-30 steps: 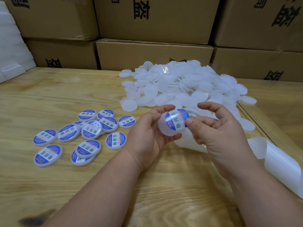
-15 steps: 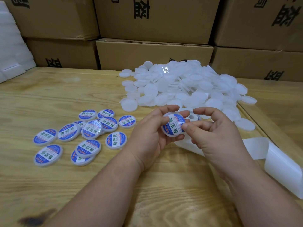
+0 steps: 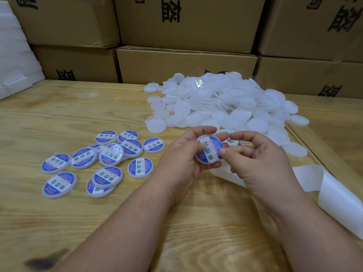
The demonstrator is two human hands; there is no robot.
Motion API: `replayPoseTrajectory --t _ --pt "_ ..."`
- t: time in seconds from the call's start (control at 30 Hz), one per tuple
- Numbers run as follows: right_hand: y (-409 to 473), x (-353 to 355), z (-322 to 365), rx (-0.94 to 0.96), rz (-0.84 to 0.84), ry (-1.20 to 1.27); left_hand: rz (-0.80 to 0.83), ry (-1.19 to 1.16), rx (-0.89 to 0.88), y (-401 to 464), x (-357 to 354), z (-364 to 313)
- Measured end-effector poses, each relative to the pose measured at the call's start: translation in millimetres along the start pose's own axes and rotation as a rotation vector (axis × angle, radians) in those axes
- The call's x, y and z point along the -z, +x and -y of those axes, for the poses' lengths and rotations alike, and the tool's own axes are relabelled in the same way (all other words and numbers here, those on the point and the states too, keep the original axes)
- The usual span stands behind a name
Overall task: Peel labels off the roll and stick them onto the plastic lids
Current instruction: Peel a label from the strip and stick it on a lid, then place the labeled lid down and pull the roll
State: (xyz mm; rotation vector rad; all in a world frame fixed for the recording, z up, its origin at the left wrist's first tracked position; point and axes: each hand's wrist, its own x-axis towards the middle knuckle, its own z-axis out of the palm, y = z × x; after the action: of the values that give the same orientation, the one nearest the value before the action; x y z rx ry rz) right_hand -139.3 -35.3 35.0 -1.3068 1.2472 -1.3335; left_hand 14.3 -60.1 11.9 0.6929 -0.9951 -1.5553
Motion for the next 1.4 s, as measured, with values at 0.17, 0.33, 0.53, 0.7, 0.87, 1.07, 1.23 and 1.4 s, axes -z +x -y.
replayPoseTrajectory --t 0.17,0.33,0.53,0.7,0.87,1.07,1.23,1.4 --pt "1.5 1.4 -1.0 -0.022 -0.021 -0.036 -0.025 0.089 -0.016 1.2 0.4 0.8" --pt "0.9 0.6 -0.1 -0.045 -0.026 -0.045 -0.058 0.236 -0.075 -2.4 -1.4 0.9" --pt "1.1 1.1 -2.9 -0.025 -0.123 -0.078 -0.113 0.362 -0.108 -3.7 -4.1 5.3" --pt "3.5 8.6 -1.0 0.015 -0.283 -0.082 -0.185 0.324 -0.092 -2.4 0.6 5.3" --pt "3.0 7.7 -1.7 0.029 -0.281 -0.102 -0.281 0.356 -0.078 -0.1 2.6 4.0" --pt "3.2 7.3 -3.6 0.042 -0.283 -0.111 -0.382 0.372 -0.09 2.7 3.9 -2.5" --pt "3.0 7.8 -4.6 0.039 -0.275 -0.104 -0.56 0.614 -0.279 1.9 19.7 -12.9" --pt "4.9 7.9 -5.8 0.029 -0.272 -0.089 -0.707 0.914 -0.295 -3.8 52.3 -30.9"
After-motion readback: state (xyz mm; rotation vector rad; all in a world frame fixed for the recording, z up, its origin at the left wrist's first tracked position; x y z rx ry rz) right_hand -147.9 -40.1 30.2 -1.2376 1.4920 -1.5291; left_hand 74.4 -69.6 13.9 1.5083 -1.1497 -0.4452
